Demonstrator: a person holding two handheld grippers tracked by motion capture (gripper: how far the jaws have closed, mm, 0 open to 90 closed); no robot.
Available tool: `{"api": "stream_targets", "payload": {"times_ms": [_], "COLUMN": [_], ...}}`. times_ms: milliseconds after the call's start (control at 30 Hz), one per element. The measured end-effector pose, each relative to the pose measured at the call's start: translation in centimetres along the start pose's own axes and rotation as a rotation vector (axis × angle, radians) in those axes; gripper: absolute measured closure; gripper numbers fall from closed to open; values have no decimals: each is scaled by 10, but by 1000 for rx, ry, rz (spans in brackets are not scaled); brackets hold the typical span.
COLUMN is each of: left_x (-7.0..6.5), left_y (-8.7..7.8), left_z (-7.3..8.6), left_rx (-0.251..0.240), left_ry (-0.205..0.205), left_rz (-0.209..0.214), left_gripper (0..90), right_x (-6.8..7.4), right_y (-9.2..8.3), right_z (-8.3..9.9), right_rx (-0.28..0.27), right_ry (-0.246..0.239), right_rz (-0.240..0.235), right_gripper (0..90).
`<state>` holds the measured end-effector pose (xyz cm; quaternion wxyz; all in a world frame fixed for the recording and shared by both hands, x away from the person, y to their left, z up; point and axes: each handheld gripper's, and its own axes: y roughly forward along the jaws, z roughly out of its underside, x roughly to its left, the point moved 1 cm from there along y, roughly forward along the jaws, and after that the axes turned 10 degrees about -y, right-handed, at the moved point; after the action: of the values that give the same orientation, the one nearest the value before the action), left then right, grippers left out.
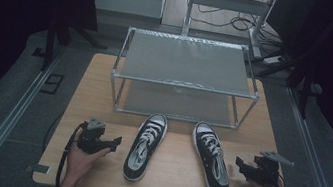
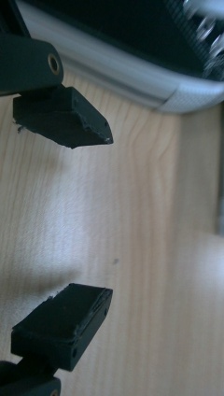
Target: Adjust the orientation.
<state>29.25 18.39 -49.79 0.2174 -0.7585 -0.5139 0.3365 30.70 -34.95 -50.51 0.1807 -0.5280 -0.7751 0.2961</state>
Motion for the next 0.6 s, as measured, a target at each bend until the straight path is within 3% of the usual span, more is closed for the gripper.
{"api": "stream_targets", "payload": {"times_ms": [33,100,133,167,233,267,300,333,367,467,500,533,600], "left_x": [-1,-1,-1,-1,-3,-6,-8,-8,-10,-13,-14,-16,-19], "left_y": [-1,-4,-4,-5,-7,-10,-11,-11,-14,-18,-18,-19,-21], "left_z": [0,-1,-1,-1,-2,-3,-4,-4,-5,-6,-6,-7,-7], "left_rx": [-7,-8,-8,-7,-1,-1,-6,-6,-8,-13,-12,-5,-2], "left_ry": [1,-3,-3,0,5,9,12,12,17,22,23,30,39], "left_rz": [-4,5,5,6,9,12,17,17,22,31,34,34,38], "left_gripper": [239,242,242,242,244,243,243,244,244,248,248,247,247], "right_x": [0,9,9,18,22,32,36,36,52,71,71,79,107], "right_y": [0,-17,-17,-26,-30,-38,-41,-41,-48,-50,-50,-49,-45], "right_z": [0,-12,-12,-19,-21,-28,-31,-31,-39,-48,-48,-51,-55], "right_rx": [0,-81,-81,-109,-128,-162,-169,-169,-184,-200,-200,-194,-179], "right_ry": [0,-14,-14,-44,-56,-67,-77,-77,-115,-163,-163,-173,-222], "right_rz": [0,-52,-52,-94,-112,-170,-192,-192,-239,-327,-327,-360,-430], "right_gripper": [256,340,340,399,434,508,535,535,607,691,691,721,813]}}
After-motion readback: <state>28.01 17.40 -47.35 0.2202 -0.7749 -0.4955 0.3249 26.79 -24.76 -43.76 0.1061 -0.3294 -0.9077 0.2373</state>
